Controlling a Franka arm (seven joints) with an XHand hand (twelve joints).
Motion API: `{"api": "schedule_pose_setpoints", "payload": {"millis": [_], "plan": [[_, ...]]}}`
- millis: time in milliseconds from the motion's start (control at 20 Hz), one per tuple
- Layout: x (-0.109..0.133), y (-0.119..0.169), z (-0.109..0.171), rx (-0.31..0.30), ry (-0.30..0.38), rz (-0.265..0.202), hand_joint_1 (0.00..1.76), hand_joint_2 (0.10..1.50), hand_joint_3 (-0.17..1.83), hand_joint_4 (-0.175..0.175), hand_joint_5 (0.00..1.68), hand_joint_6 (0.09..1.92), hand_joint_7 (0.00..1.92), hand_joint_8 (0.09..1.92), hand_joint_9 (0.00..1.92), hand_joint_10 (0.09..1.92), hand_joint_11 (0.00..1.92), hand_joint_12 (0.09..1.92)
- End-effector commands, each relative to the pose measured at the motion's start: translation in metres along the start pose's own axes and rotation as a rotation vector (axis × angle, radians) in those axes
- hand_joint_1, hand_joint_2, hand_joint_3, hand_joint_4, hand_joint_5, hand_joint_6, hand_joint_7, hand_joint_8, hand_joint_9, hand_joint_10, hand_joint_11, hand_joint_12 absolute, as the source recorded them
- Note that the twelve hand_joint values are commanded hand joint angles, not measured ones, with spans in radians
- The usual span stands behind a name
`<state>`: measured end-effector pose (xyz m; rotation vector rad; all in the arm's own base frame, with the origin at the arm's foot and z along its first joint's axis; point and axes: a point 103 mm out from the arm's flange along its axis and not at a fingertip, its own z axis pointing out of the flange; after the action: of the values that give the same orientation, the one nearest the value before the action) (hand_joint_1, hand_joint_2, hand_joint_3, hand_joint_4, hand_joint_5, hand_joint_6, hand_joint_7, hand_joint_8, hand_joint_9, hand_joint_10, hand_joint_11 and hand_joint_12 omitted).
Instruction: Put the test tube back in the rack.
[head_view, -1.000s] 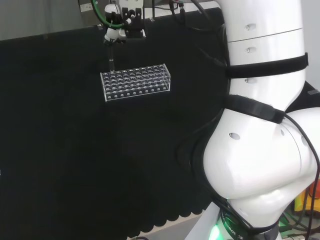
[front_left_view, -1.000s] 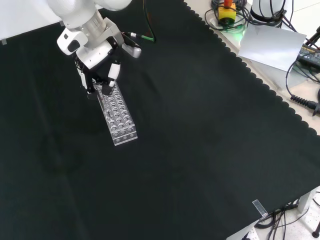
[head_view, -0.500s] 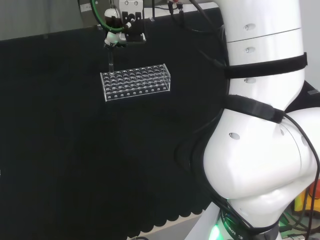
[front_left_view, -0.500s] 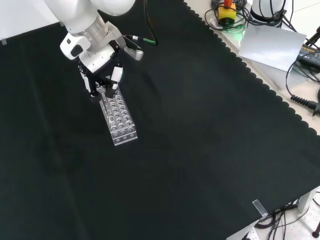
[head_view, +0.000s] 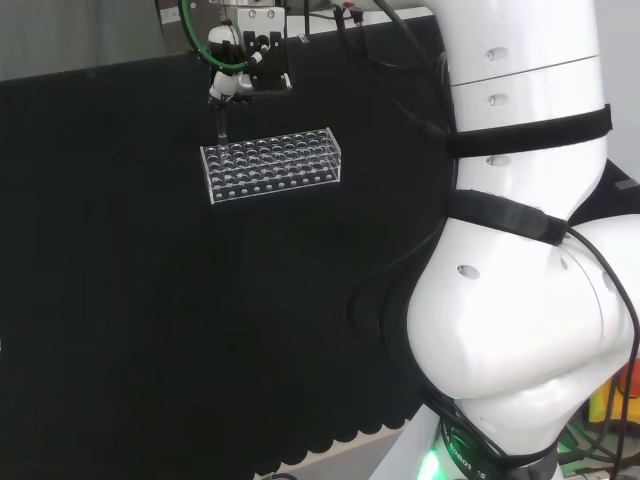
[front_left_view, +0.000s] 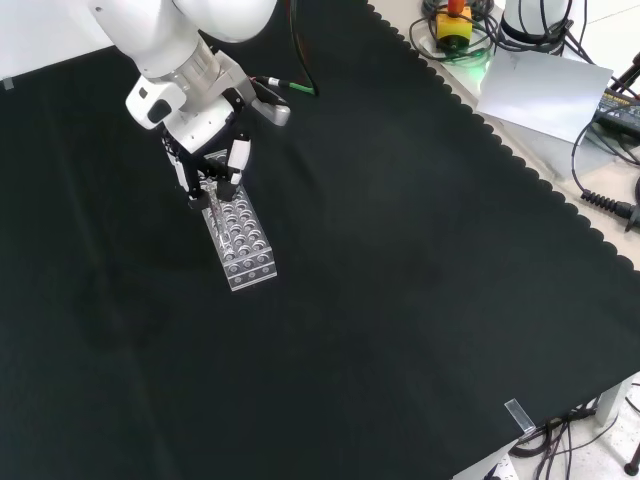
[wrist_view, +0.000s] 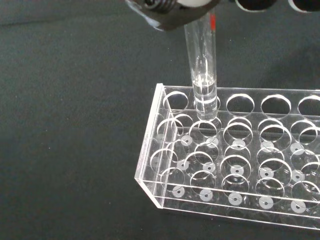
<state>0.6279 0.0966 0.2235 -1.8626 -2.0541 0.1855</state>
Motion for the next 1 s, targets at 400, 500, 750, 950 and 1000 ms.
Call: {"api": "schedule_pose_setpoints", "payload": {"millis": [400, 500, 750, 950, 1000], "plan": [[-0.003, 0.013, 0.01, 0.029, -0.009, 0.017, 1.23, 1.02, -0.17, -0.175, 1.52, 0.09, 1.8, 0.31, 1.68, 0.35, 1.22, 0.93], [-0.003, 0.014, 0.011, 0.027, -0.01, 0.019, 1.23, 1.02, -0.17, -0.175, 1.52, 0.09, 1.8, 0.31, 1.68, 0.35, 1.22, 0.93], [-0.005, 0.017, 0.013, 0.038, -0.004, 0.024, 1.23, 1.02, -0.17, -0.175, 1.52, 0.09, 1.8, 0.31, 1.68, 0.35, 1.22, 0.93], [-0.012, 0.024, 0.02, 0.044, 0.0, 0.019, 1.23, 1.02, -0.17, -0.175, 1.52, 0.09, 1.8, 0.31, 1.68, 0.35, 1.22, 0.93], [-0.013, 0.025, 0.023, 0.043, 0.0, 0.019, 1.23, 1.02, -0.17, -0.175, 1.52, 0.09, 1.8, 0.31, 1.68, 0.35, 1.22, 0.93]]}}
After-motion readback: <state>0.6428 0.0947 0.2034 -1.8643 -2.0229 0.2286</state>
